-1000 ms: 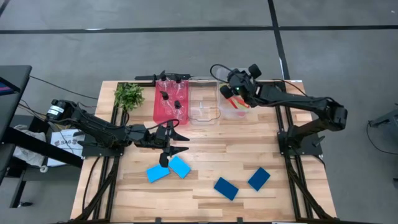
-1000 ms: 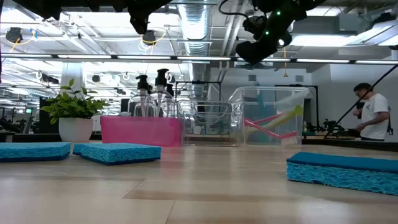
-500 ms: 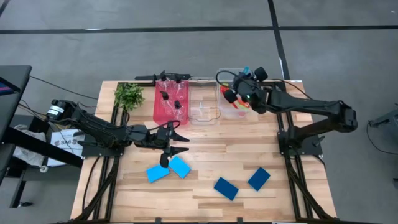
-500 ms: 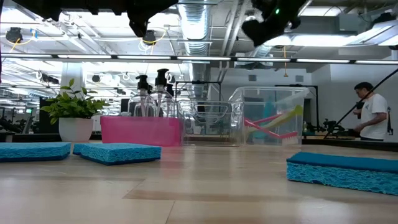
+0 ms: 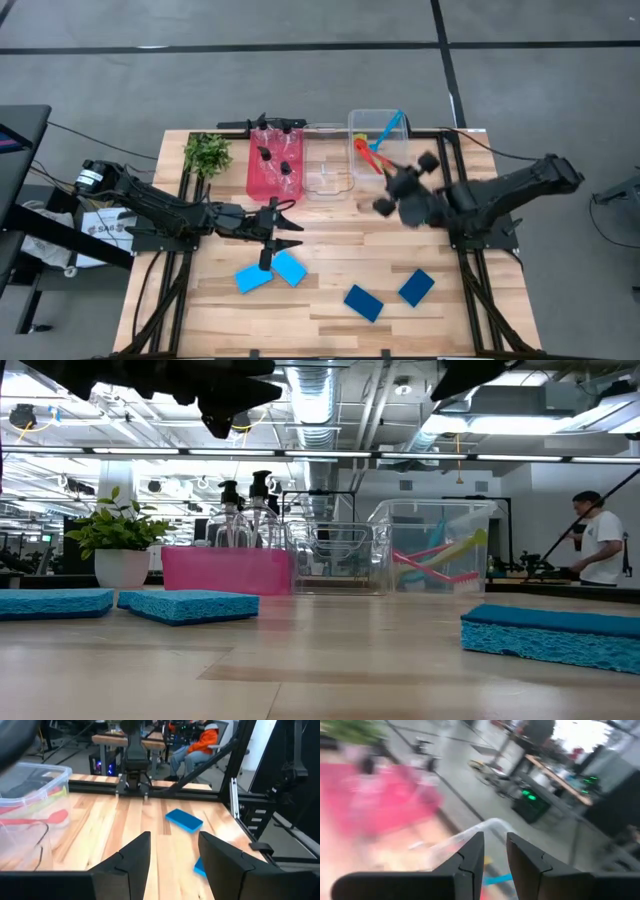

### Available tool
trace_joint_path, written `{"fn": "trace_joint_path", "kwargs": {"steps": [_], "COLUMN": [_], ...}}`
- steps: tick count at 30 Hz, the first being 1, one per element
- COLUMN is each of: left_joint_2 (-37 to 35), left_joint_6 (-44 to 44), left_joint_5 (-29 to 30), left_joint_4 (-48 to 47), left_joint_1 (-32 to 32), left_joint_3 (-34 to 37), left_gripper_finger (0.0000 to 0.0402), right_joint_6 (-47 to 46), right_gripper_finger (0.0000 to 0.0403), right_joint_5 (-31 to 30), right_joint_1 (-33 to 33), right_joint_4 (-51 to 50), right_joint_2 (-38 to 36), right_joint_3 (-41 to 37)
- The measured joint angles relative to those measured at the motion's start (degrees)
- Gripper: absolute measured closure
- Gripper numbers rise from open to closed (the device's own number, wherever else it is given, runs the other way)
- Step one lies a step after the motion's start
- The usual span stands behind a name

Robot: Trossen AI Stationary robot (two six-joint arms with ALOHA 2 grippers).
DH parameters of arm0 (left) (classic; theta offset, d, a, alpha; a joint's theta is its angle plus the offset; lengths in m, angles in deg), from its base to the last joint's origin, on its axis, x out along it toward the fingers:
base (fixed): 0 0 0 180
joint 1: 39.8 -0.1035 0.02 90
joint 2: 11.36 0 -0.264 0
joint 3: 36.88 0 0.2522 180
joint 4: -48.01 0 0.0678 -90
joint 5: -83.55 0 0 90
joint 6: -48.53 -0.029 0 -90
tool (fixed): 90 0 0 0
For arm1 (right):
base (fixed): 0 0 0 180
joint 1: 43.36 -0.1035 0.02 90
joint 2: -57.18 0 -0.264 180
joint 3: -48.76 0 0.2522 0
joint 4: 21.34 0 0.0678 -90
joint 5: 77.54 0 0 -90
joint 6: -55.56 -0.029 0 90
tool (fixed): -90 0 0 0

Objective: Pick & Place Kitchen Sink Supplies
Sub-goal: Put the blue sponge into the left transparent bin

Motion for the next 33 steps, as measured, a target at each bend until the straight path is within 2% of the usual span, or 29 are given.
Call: {"fn": "trace_joint_path", "kwargs": {"steps": [3, 7, 15, 20, 25, 29, 33], "left_joint_2": [0.0, 0.0, 0.0, 0.0, 0.0, 0.0, 0.0], "left_joint_6": [0.0, 0.0, 1.3, 1.5, 1.5, 2.4, 2.5], "left_joint_5": [0.0, 0.0, 0.0, 0.0, -1.6, -7.2, -7.7], "left_joint_4": [-1.6, -6.2, -7.0, -7.0, -7.1, -8.4, -11.7], "left_joint_1": [0.0, -0.2, -0.3, -0.3, -0.1, 0.2, 0.9], "left_joint_3": [0.0, 0.0, 0.0, 0.0, 0.0, 0.0, 0.0], "left_gripper_finger": [0.0234, 0.0234, 0.0234, 0.0234, 0.0234, 0.0234, 0.0234], "right_joint_6": [-6.4, -10.5, -18.6, -20.5, -19.1, -18.9, -21.3], "right_gripper_finger": [0.0327, 0.0327, 0.0327, 0.0327, 0.0327, 0.0327, 0.0327], "right_joint_5": [-1.0, -1.1, -0.5, -0.5, 0.4, 6.3, 16.7], "right_joint_1": [-8.4, -18.0, -29.5, -33.1, -33.8, -33.6, -33.1], "right_joint_4": [1.5, 6.0, 8.3, 8.3, 8.4, 8.6, 8.8], "right_joint_2": [0.5, 4.4, 15.2, 19.9, 20.5, 19.0, 17.4], "right_joint_3": [-3.3, -5.9, -7.4, -7.4, -6.2, -5.5, -5.3]}}
